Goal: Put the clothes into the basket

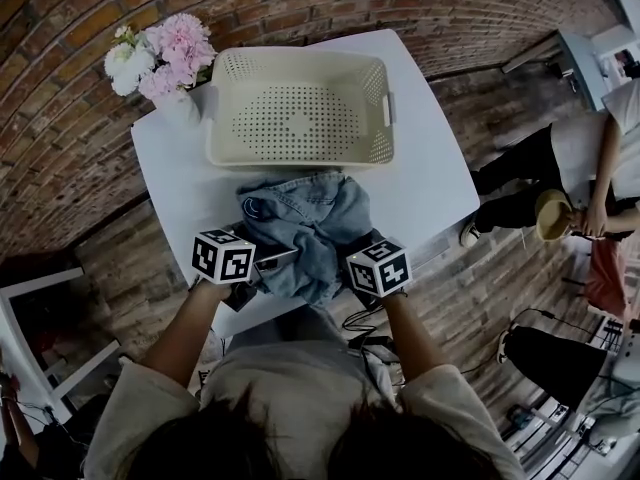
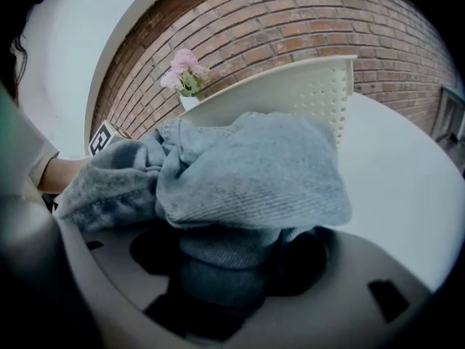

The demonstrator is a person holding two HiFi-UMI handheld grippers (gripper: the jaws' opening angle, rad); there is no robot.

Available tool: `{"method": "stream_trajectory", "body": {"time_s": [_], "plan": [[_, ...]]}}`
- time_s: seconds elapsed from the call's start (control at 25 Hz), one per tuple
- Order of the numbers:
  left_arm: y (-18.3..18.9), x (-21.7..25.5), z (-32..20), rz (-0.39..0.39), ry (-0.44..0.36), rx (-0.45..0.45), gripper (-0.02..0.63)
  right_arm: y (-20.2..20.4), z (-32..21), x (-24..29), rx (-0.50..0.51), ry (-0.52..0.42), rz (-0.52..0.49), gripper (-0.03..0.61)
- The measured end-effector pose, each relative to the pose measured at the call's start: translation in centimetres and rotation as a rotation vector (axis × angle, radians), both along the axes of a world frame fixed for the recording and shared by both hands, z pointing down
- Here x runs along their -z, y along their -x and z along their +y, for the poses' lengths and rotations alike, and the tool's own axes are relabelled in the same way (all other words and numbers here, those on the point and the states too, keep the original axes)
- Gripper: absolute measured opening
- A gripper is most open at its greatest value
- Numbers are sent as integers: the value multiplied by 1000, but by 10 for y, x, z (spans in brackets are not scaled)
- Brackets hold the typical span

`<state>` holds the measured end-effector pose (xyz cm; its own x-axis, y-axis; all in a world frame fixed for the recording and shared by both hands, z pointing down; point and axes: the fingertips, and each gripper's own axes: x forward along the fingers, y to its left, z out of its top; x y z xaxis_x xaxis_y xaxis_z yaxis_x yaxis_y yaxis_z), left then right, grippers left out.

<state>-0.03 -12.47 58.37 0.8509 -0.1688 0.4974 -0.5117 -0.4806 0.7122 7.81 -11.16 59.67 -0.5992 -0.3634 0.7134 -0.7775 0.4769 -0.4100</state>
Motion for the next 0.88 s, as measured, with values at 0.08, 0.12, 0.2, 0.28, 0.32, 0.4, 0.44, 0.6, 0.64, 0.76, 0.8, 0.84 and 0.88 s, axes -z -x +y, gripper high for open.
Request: {"method": "stream_trajectory", "body": {"time_s": [0.08,0.12,0.2,0.28,0.32,0.4,0.44,0.6,0.64,0.76,0.8,0.84,0.88], "plan": [[-2,7,4,4,-24,-2,518,0,3,7,-6,-16,-2,288],[-3,12,5,9,-35,-1,517,1,4,11,-9,-25,-2,285],[-5,21,9,18,-60,3,514,0,7,21,-15,-49,-1,279],[-7,33,12,31,-87,7,511,-1,10,33,-24,-75,1,275],[-8,40,13,38,-102,9,511,-1,12,39,-28,-89,2,275],[-9,56,16,51,-137,11,511,-3,14,55,-32,-122,5,273],[-9,64,17,57,-157,12,511,-3,15,64,-33,-141,6,273],[-9,102,19,77,-236,20,511,-3,16,102,-28,-222,18,273],[-9,112,20,82,-254,22,511,-3,16,112,-26,-242,24,273],[-7,139,23,91,-304,31,511,-2,18,139,-18,-289,38,273],[-7,147,23,92,-320,34,511,-1,18,147,-15,-304,38,273],[-6,156,23,92,-337,37,511,-1,18,155,-13,-319,36,273],[-5,164,23,92,-353,40,511,0,17,163,-11,-334,34,273]]}}
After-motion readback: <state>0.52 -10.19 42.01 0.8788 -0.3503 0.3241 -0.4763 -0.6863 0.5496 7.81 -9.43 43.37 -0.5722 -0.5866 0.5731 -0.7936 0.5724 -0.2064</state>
